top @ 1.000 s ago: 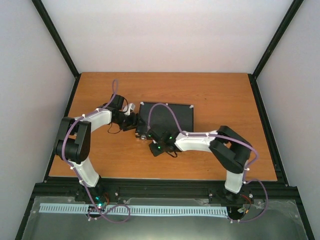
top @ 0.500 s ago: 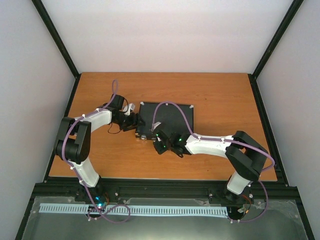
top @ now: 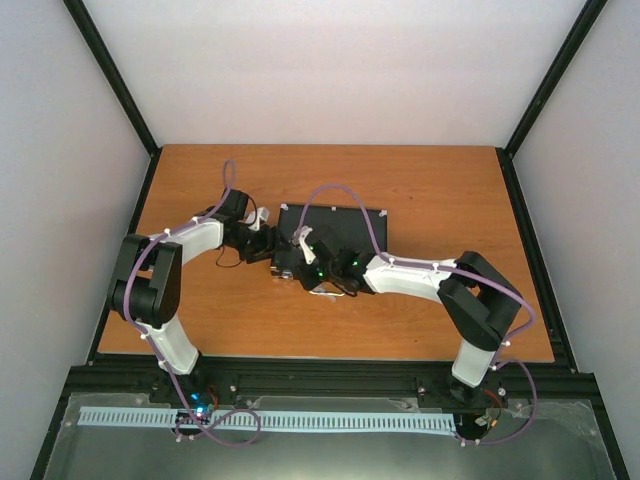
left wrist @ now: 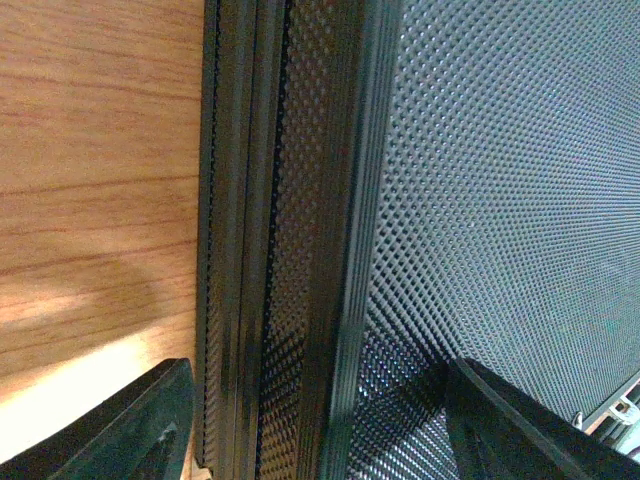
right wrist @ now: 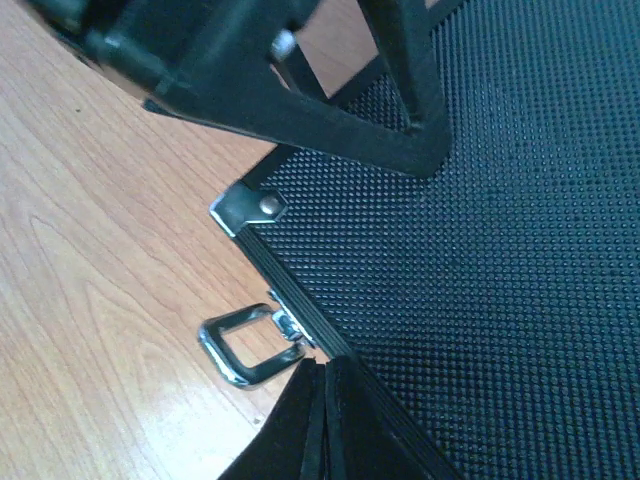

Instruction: Pack up texas hold em set

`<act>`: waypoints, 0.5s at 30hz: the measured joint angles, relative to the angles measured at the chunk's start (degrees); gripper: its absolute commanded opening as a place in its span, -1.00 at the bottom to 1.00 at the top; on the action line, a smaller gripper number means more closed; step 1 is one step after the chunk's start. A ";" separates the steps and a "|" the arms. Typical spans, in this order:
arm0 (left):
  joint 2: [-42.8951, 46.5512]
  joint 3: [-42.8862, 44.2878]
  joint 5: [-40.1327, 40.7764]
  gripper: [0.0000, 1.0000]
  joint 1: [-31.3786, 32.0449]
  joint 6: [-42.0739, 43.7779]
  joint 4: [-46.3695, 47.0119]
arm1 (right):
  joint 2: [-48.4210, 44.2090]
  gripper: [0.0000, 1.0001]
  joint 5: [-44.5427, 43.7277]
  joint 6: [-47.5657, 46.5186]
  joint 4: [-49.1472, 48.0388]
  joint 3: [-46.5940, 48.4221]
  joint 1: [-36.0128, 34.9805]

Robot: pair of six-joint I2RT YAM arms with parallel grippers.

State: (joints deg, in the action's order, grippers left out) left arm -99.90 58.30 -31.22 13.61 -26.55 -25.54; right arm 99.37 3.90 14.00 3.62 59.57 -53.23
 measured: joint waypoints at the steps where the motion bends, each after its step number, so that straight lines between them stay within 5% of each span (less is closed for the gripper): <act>1: 0.00 0.00 0.02 0.40 0.00 0.00 0.00 | 0.52 -0.94 0.68 -0.11 -0.02 0.22 0.44; 15: 0.00 -0.20 -0.09 0.40 0.02 -0.20 0.09 | 3.21 -0.94 6.21 -0.92 -0.46 0.94 1.36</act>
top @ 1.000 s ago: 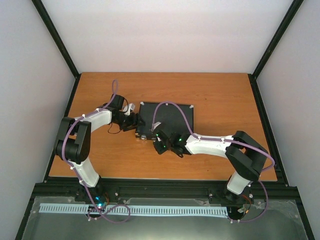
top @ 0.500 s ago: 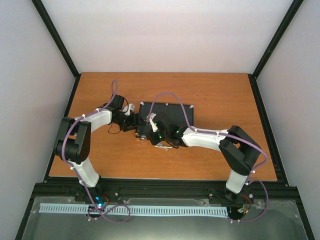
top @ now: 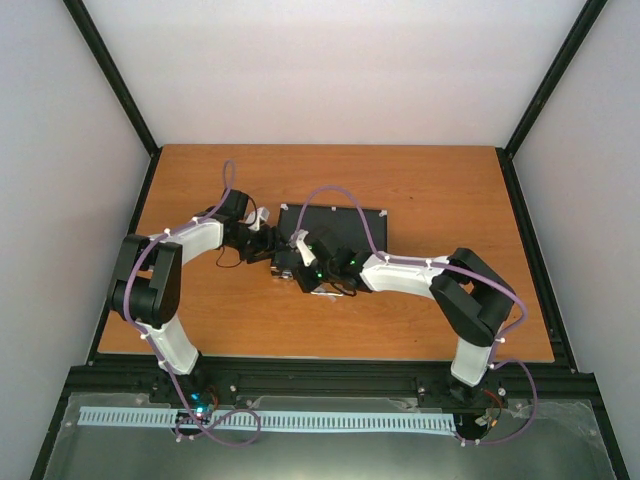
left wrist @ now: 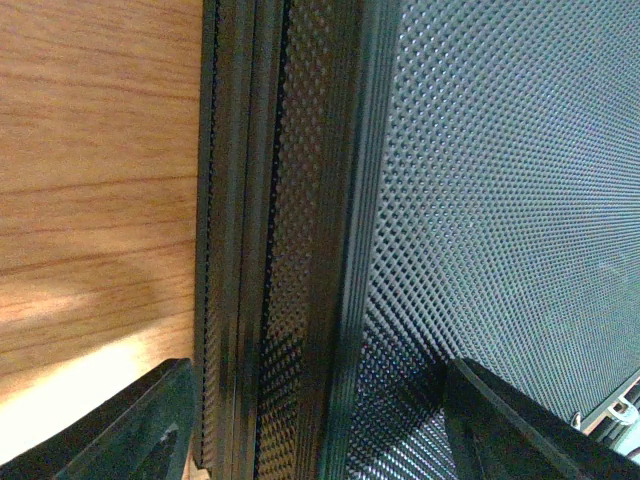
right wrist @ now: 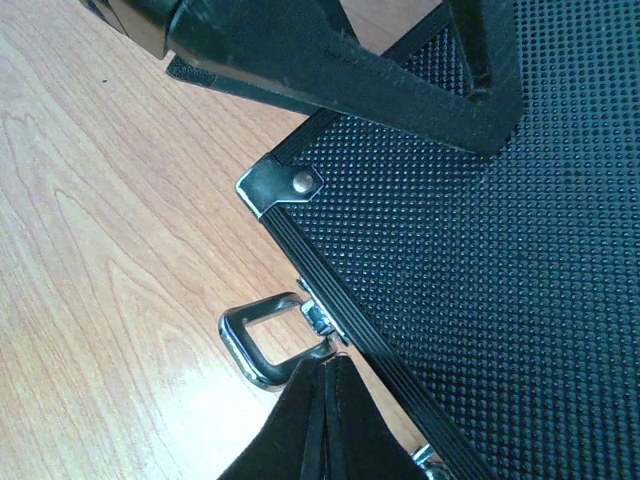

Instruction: Pack up texas hold em set

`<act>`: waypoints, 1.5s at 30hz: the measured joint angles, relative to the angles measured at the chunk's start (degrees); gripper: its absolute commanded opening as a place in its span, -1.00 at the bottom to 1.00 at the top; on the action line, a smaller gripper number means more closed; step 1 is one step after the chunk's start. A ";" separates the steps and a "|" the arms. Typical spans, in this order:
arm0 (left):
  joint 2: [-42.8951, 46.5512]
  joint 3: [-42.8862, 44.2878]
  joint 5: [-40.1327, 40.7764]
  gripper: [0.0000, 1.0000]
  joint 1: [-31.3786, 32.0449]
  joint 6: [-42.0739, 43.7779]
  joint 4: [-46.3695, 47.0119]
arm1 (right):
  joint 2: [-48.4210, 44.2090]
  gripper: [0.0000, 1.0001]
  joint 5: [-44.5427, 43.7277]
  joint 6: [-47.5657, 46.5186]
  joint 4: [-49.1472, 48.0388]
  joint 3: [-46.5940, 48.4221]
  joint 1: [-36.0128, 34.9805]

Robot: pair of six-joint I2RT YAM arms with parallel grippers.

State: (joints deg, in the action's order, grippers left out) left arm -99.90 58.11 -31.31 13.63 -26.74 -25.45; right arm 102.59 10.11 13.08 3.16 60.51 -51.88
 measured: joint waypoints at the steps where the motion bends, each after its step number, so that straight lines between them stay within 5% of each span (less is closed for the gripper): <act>1: 0.00 0.00 0.00 0.40 0.00 0.00 0.00 | -0.02 -0.94 -0.04 0.00 0.00 0.00 0.00; 13: -0.02 0.00 -0.02 0.40 0.00 0.02 0.20 | 2.40 -0.94 2.16 -0.63 0.48 4.76 0.00; 28: -0.50 0.39 -0.46 0.40 -0.07 0.02 0.15 | 3.26 -0.94 3.08 0.50 -0.04 0.00 0.00; 45: -0.66 0.68 -0.39 0.40 -0.09 0.04 -0.50 | 8.02 -0.94 -2.82 1.29 1.18 2.27 -2.08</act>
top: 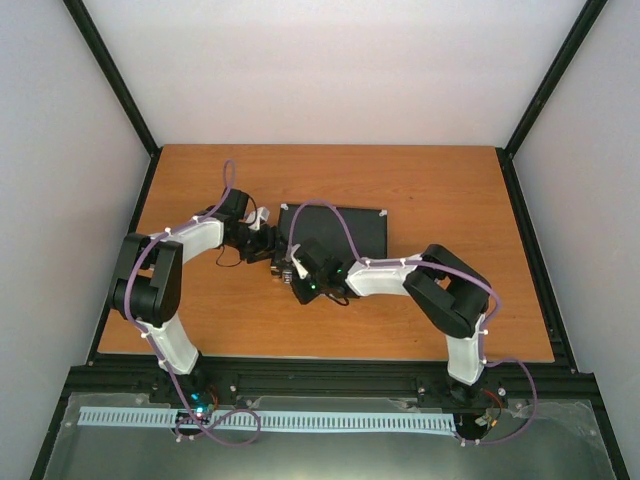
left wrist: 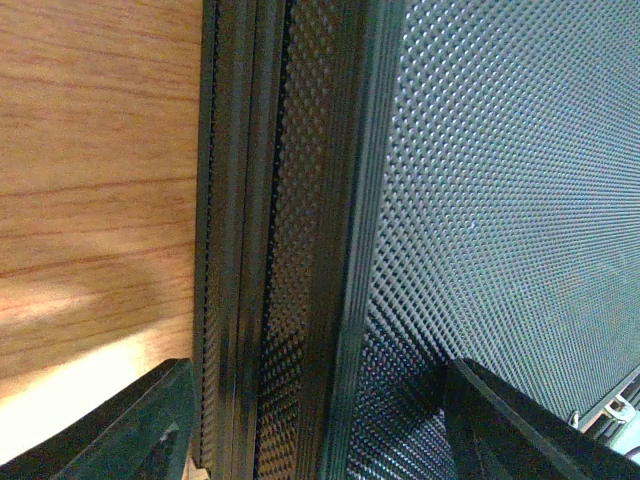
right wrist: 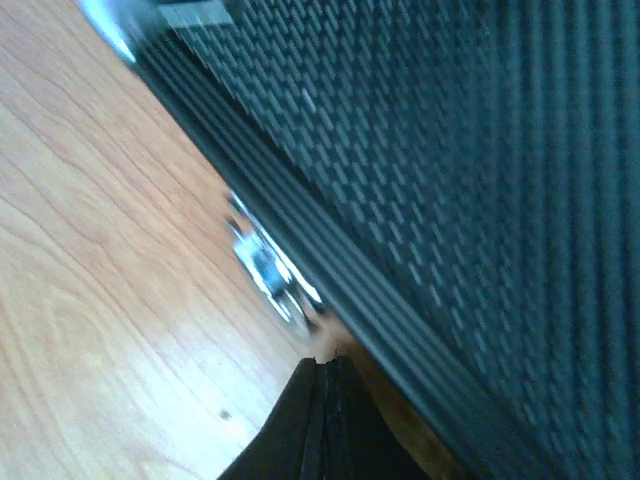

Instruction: Pack up texas hold em set

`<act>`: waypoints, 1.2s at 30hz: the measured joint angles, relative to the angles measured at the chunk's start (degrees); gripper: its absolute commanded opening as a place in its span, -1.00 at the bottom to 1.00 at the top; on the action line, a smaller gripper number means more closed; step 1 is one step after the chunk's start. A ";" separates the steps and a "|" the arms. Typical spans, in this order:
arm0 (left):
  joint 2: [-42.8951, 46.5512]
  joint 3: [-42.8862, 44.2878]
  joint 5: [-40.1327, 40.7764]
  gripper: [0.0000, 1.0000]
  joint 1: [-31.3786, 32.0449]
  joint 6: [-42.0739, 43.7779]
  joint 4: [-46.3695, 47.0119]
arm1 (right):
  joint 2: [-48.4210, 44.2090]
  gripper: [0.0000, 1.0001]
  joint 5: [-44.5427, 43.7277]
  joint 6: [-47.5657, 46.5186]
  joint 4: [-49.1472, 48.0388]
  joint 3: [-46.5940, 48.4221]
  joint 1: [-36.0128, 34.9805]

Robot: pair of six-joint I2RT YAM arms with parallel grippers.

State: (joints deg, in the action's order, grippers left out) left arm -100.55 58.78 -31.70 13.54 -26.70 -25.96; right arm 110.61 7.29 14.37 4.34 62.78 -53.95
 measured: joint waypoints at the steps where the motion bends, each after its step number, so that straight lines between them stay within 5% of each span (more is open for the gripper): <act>1: 0.00 0.00 -0.02 0.40 0.02 0.00 -0.02 | -0.26 -0.94 -1.05 -0.02 -0.15 -0.74 -0.26; 14: -0.17 0.59 0.20 0.42 0.02 0.37 -0.70 | -5.27 -0.94 -8.74 -2.99 -1.07 -7.19 -4.22; 22: -0.26 1.25 2.38 0.91 -0.09 1.07 -2.38 | -15.02 -0.94 -14.93 -0.81 4.81 -7.80 -3.78; 36: -1.29 3.63 3.23 0.88 0.13 1.44 -5.95 | -29.40 -0.94 -19.65 8.68 17.31 -19.87 6.60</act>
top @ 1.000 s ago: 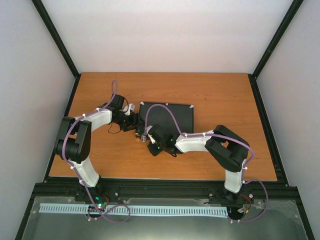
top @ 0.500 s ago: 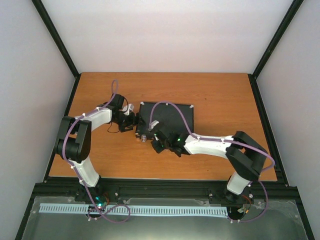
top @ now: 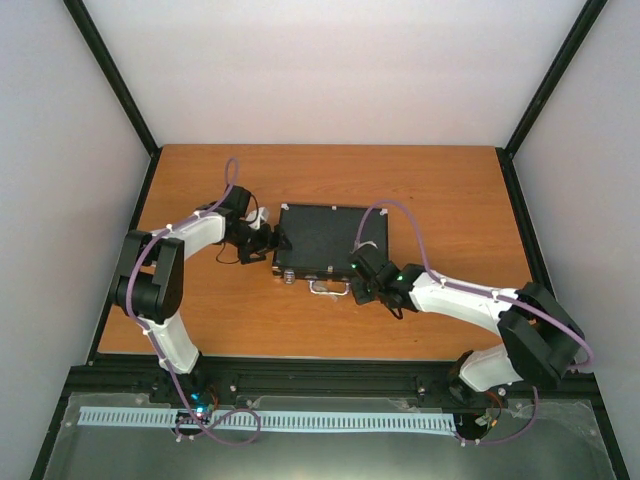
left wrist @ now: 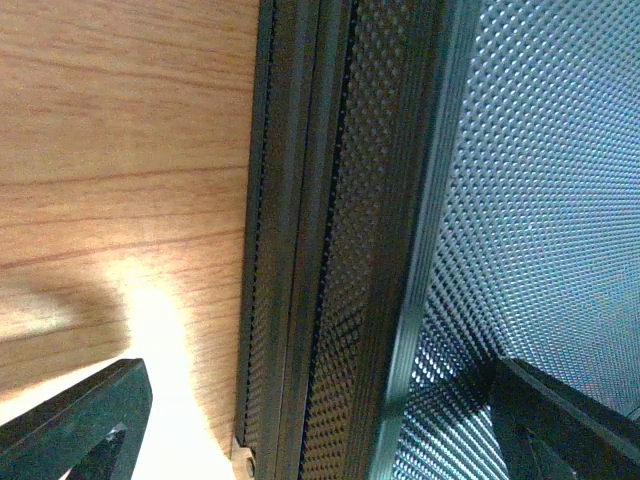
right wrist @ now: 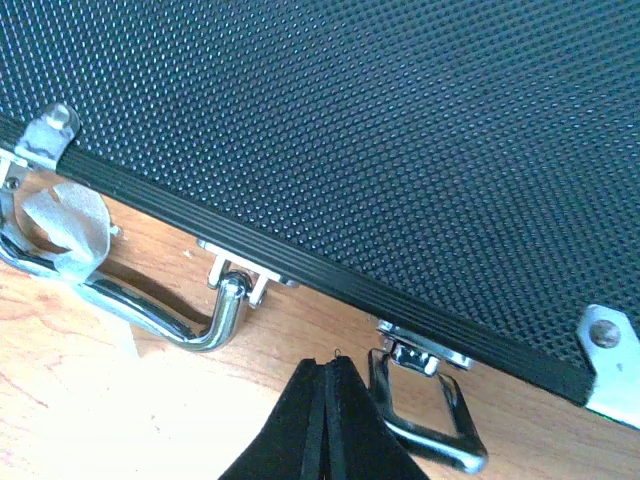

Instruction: Pack up texas hold em set

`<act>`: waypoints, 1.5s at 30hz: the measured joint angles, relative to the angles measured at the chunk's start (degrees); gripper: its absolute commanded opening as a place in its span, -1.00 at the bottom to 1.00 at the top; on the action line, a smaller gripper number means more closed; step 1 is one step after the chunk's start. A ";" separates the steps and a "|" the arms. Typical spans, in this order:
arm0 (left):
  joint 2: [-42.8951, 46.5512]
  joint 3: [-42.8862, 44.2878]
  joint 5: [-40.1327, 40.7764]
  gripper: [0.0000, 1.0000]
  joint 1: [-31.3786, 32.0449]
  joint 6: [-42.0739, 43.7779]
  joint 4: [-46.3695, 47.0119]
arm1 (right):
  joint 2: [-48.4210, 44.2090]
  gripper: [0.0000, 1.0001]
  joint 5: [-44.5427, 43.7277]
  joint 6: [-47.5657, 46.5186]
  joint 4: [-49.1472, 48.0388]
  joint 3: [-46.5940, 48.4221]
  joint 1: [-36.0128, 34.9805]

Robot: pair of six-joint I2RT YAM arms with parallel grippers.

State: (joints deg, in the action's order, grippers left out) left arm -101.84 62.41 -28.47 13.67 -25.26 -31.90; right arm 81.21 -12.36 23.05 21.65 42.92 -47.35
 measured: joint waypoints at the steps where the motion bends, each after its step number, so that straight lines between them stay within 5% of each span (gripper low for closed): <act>1: 0.00 0.00 -0.02 0.88 0.09 -0.02 0.04 | -0.44 -0.94 0.11 0.55 0.04 -0.13 0.13; 12: 3.91 -4.61 0.33 0.86 2.01 -3.10 2.58 | -0.15 -0.94 0.96 4.02 0.33 0.52 2.84; 22: 6.88 -8.72 0.85 0.85 6.82 -7.89 6.01 | 9.09 -0.94 1.46 2.64 3.52 6.08 7.54; 45: 2.62 -2.45 0.37 0.95 11.37 -6.49 2.03 | 25.92 -0.94 0.79 -6.51 2.64 22.43 21.29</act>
State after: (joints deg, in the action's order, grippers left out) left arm -99.22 59.96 -28.10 25.04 -31.75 -29.87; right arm 107.13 -11.57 16.53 24.29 65.34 -26.06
